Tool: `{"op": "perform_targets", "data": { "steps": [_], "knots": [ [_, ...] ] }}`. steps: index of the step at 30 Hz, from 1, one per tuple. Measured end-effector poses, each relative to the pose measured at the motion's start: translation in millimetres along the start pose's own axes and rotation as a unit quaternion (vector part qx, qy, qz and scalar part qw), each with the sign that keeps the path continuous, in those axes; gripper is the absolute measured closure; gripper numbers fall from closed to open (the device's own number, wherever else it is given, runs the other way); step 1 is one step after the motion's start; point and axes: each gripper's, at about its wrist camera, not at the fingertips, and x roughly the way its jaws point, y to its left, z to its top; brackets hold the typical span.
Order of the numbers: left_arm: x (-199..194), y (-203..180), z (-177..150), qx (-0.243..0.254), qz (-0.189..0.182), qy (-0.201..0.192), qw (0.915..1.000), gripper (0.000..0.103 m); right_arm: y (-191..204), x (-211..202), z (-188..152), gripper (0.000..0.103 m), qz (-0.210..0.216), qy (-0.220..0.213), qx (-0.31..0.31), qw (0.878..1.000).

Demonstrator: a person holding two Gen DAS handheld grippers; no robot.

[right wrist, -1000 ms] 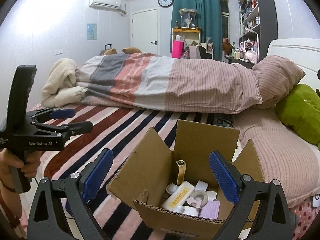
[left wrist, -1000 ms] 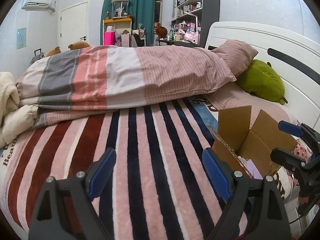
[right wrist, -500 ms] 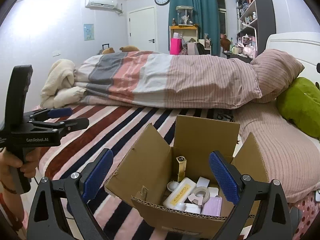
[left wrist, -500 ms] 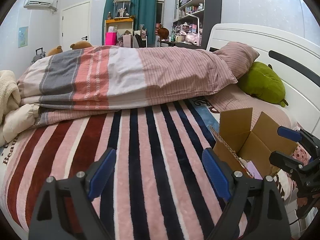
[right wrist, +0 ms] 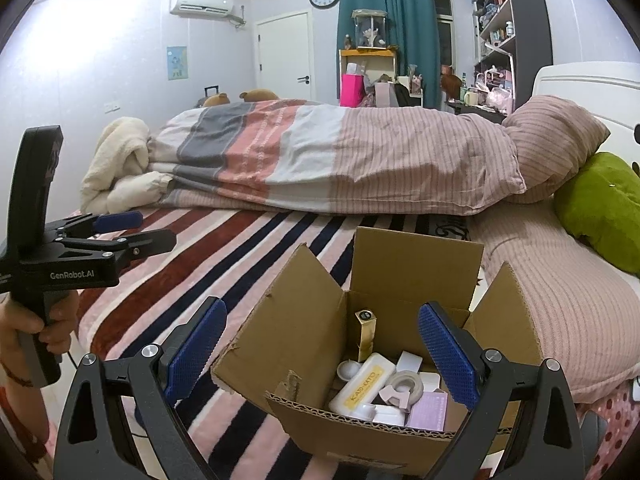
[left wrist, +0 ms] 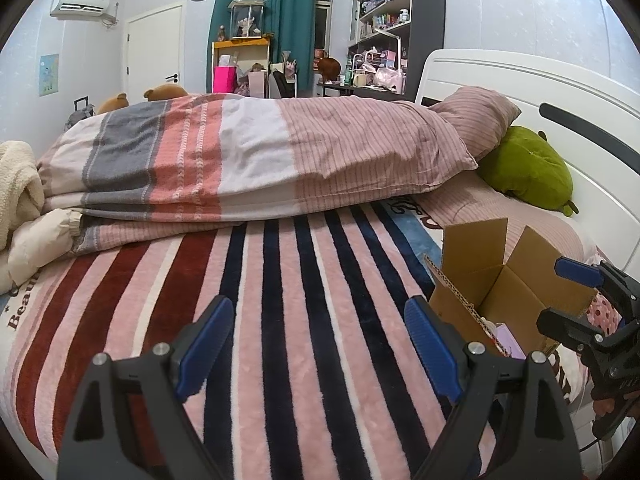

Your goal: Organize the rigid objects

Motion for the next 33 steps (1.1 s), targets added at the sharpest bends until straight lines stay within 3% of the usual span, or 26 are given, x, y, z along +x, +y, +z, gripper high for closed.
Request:
{"op": "perform_targets", "data": {
  "steps": [33],
  "knots": [
    [0.2, 3.0, 2.1, -0.001, 0.002, -0.001, 1.0000, 0.017, 0.7, 1.9, -1.4, 0.007, 0.002, 0.003, 0.001, 1.000]
  ]
}}
